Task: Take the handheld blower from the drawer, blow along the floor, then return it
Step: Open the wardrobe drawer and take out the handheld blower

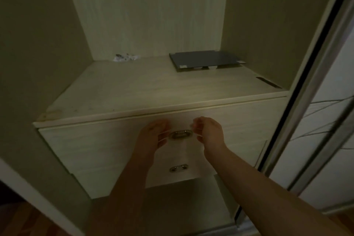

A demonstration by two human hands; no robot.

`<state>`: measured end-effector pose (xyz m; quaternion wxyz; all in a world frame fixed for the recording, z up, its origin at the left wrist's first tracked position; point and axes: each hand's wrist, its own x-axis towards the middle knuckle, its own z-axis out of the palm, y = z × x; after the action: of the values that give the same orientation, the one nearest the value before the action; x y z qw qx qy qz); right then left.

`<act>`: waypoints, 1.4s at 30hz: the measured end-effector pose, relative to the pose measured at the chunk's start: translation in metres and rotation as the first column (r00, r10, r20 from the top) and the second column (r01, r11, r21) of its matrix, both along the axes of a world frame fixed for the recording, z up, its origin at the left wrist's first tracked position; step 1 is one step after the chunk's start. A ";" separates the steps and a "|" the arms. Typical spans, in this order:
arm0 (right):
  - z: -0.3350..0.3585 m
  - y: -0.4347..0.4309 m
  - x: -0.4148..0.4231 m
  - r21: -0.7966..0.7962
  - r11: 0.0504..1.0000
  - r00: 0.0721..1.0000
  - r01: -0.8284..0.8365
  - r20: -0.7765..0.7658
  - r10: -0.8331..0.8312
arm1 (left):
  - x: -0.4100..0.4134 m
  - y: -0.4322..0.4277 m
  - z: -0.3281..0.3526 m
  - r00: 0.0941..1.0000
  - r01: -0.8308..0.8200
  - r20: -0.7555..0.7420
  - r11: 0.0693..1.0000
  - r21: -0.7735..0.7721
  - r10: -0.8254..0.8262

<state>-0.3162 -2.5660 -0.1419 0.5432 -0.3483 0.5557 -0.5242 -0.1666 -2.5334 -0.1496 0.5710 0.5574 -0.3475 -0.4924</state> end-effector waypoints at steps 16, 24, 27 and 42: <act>-0.057 -0.025 -0.006 0.085 0.979 0.971 -0.186 -0.136 0.196 | -0.038 -0.009 -0.041 0.944 -0.313 -0.034 0.925 0.217 0.327; -0.054 -0.023 -0.006 0.160 0.954 0.967 -0.255 0.020 0.255 | -0.047 -0.010 -0.037 0.937 -0.337 -0.003 0.909 0.245 0.348; -0.053 -0.021 -0.003 0.136 0.956 0.965 -0.259 -0.008 0.262 | -0.045 -0.011 -0.032 0.963 -0.269 0.042 0.928 0.256 0.267; -0.064 0.054 -0.016 0.035 0.990 0.941 -0.134 -0.310 0.138 | -0.049 0.066 -0.033 0.965 -0.152 0.243 0.962 0.225 0.096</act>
<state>-0.3323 -2.5125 -0.2057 0.4860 -0.4606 0.6125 -0.4202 -0.2158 -2.4677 -0.1826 0.4844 0.6969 -0.3129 -0.4263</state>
